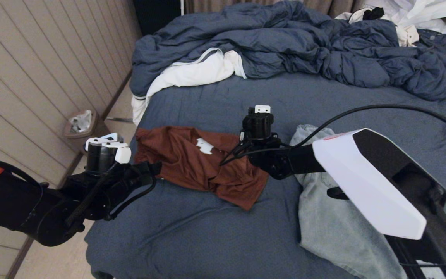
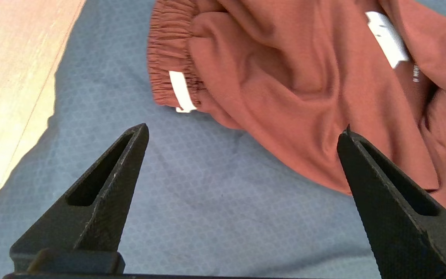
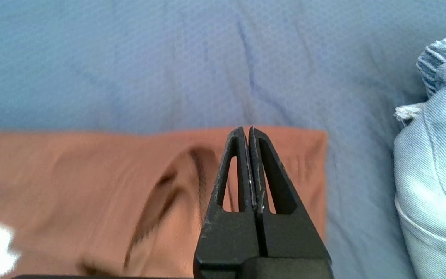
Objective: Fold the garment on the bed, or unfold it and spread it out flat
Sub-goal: Fold the brown shorts
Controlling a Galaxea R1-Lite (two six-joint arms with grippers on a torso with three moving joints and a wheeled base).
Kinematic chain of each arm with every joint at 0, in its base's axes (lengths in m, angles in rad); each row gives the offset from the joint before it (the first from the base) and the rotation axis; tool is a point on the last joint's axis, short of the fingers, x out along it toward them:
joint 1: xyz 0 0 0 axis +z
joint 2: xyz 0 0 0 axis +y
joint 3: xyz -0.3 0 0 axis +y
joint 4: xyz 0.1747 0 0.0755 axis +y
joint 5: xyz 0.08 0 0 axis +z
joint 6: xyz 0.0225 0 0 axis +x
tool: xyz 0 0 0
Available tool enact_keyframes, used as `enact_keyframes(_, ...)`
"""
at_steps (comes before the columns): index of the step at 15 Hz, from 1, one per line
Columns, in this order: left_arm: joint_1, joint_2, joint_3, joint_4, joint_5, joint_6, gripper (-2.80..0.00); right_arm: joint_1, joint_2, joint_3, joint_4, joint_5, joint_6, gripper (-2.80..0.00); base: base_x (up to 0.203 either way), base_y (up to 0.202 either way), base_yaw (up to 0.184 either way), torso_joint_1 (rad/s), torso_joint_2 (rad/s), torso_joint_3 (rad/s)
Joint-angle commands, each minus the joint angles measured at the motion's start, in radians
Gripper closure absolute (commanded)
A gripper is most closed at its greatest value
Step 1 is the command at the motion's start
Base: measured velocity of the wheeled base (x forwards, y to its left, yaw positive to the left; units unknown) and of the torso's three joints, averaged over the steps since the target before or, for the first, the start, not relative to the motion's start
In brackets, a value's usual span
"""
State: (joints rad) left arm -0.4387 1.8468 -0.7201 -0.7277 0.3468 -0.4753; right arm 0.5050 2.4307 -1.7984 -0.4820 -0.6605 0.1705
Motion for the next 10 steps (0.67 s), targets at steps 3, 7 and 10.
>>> enact_keyframes(3,0.000,0.000,-0.001,-0.004,0.001,-0.005,-2.80,0.067,-0.056,0.147,0.000,0.110,0.004,0.00,0.000,0.000,0.000,0.000,0.00,0.000)
enact_keyframes(7,0.000,-0.001,0.007,-0.004,0.001,-0.005,-2.80,0.103,-0.077,0.237,0.041,0.157,0.006,0.00,0.000,0.000,0.000,0.000,0.00,0.000)
enact_keyframes(10,0.000,-0.001,0.007,-0.005,0.001,-0.003,-2.80,0.101,-0.160,0.252,0.186,0.240,0.089,0.00,0.000,0.000,0.000,0.000,0.00,0.000)
